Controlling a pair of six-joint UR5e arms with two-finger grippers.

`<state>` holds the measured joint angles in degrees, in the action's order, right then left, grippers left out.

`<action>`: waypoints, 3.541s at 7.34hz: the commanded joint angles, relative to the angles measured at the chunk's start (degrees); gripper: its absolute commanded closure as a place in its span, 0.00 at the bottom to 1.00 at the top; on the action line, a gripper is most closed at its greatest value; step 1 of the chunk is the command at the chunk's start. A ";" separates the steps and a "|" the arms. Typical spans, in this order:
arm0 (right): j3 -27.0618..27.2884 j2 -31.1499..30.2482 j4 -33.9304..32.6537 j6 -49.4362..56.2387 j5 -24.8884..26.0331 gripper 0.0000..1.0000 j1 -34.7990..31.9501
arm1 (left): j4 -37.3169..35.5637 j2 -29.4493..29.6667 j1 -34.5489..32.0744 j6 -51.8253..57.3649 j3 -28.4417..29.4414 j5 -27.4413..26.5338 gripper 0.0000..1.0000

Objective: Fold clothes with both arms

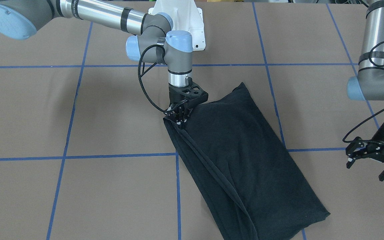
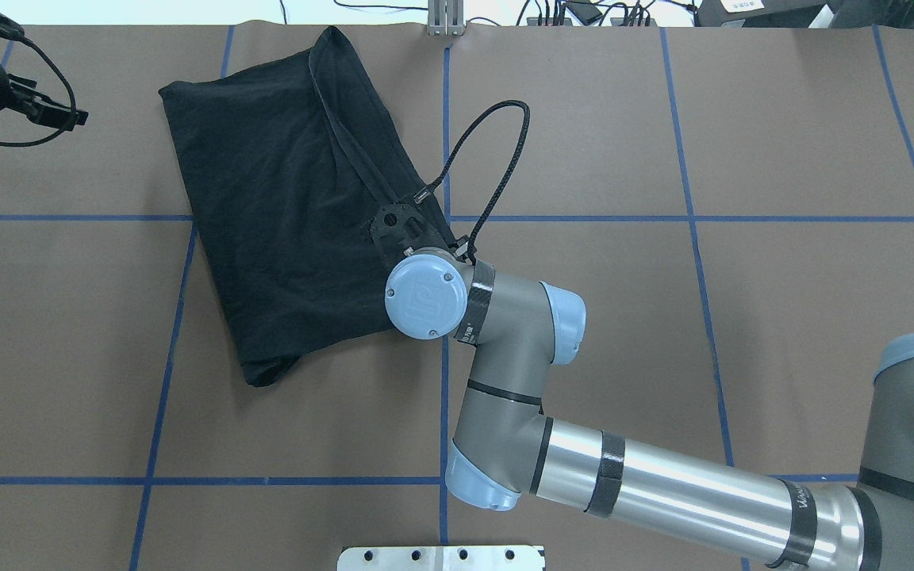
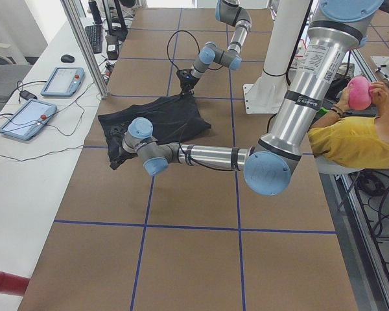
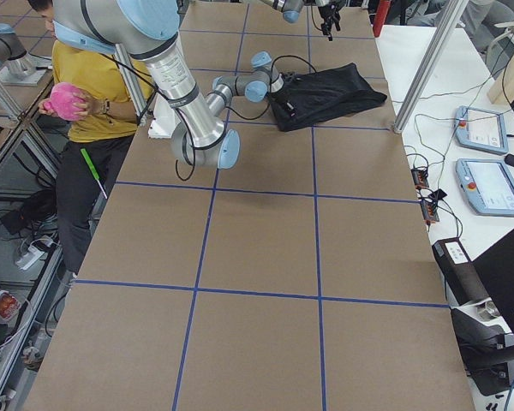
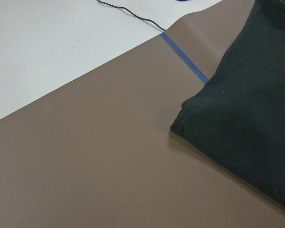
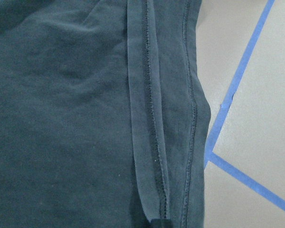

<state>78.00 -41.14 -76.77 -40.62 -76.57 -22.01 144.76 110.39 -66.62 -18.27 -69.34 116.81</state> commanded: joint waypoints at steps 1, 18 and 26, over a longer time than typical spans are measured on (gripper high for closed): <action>0.40 -0.17 0.30 -0.07 -0.16 1.00 -0.75 | 0.00 0.00 0.00 -0.79 -0.09 0.00 0.00; -1.08 0.88 1.70 -64.40 -7.73 0.05 -0.06 | -0.18 -2.37 5.36 -18.82 -8.35 -0.61 0.00; -3.73 1.58 1.97 -60.80 -7.54 1.00 -0.14 | -0.09 -2.72 5.98 -18.64 -7.91 -1.49 0.00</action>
<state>74.25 -39.90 -74.87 -100.94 -84.17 -22.15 144.67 107.68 -60.75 -36.91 -77.39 115.40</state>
